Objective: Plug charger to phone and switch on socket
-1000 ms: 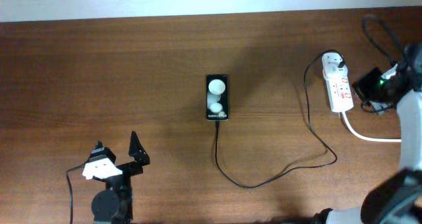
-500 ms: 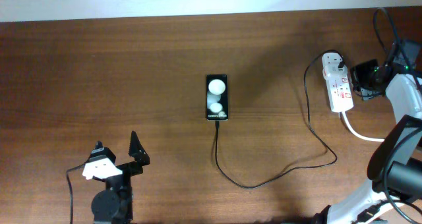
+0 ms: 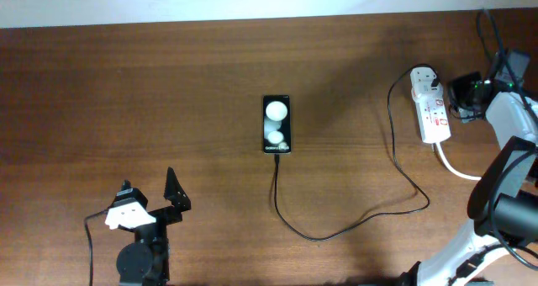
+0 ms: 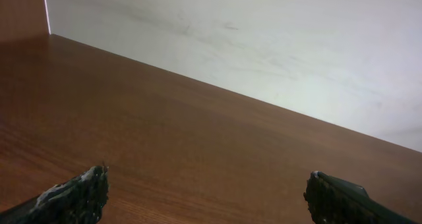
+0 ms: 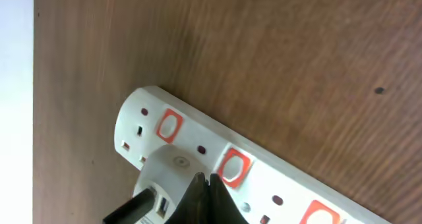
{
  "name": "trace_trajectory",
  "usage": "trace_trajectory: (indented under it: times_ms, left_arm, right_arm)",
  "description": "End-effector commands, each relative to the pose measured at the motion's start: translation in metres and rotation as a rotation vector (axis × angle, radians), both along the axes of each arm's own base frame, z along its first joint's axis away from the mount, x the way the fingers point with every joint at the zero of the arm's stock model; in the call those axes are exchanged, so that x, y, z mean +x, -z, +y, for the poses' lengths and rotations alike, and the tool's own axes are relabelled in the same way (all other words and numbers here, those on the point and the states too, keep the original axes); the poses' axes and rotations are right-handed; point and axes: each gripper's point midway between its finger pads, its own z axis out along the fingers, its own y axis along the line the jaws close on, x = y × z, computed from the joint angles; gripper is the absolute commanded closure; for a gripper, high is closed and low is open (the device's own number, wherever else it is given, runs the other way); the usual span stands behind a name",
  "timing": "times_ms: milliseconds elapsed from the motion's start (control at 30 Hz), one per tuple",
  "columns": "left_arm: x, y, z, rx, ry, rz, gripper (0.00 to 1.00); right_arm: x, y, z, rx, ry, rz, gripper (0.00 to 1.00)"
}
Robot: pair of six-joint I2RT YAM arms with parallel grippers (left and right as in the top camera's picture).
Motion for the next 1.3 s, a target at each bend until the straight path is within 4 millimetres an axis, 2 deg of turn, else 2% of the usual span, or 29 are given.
trace_trajectory:
  times_ms: [0,67,333,400,500,600,700,800,900,1033,1100,1167,1233,1267]
  left_arm:
    - [0.0,0.002,0.002,-0.001,-0.009,0.001,0.01]
    - [0.0,0.002,0.002,-0.001,-0.009,0.001,0.01]
    - [0.0,0.002,0.002,-0.001,-0.009,0.001,0.01]
    - [0.0,0.002,0.002,-0.001,-0.009,0.001,0.01]
    - [0.0,0.002,0.002,-0.001,-0.009,0.001,0.01]
    - [0.0,0.002,0.002,-0.001,-0.009,0.001,0.01]
    - [0.0,0.002,0.002,-0.001,-0.009,0.001,0.01]
    - [0.0,0.002,0.002,-0.001,-0.009,0.001,0.01]
    - [0.0,0.002,0.002,-0.001,-0.009,0.001,0.01]
    - [0.0,0.002,0.002,-0.001,-0.009,0.001,0.01]
    - [0.0,0.002,0.002,-0.001,-0.009,0.001,0.01]
    - [0.0,0.002,0.002,-0.001,-0.009,0.001,0.01]
    - [0.0,0.002,0.002,-0.001,-0.009,0.001,0.01]
    - [0.0,0.002,0.002,-0.001,-0.009,0.001,0.01]
  right_arm:
    - [0.005,0.021,0.008,0.016,0.005,0.04,0.96]
    - [0.004,0.034,0.009,0.031,0.007,0.063,0.96]
    - [0.009,0.031,0.008,0.032,0.016,0.04,0.96]
    - [0.005,0.043,0.017,0.033,0.005,0.083,0.96]
    - [0.005,0.062,0.041,0.057,-0.041,0.132,0.96]
    - [-0.006,0.074,0.041,0.041,-0.031,0.192,0.96]
    - [-0.003,0.073,0.049,0.058,-0.05,0.184,0.96]
    - [0.001,0.074,0.065,-0.012,-0.135,0.202,0.96]
    - [-0.013,0.08,0.066,-0.069,-0.131,0.284,0.96]
    - [-0.013,0.08,0.069,-0.079,-0.152,0.289,0.96]
    - [-0.022,0.082,0.067,-0.071,-0.145,0.323,0.96]
    - [-0.041,0.083,0.062,-0.041,-0.124,0.389,0.96]
    - [-0.065,0.073,0.05,-0.011,-0.087,0.447,0.96]
    - [-0.071,0.064,0.046,-0.006,-0.074,0.452,0.96]
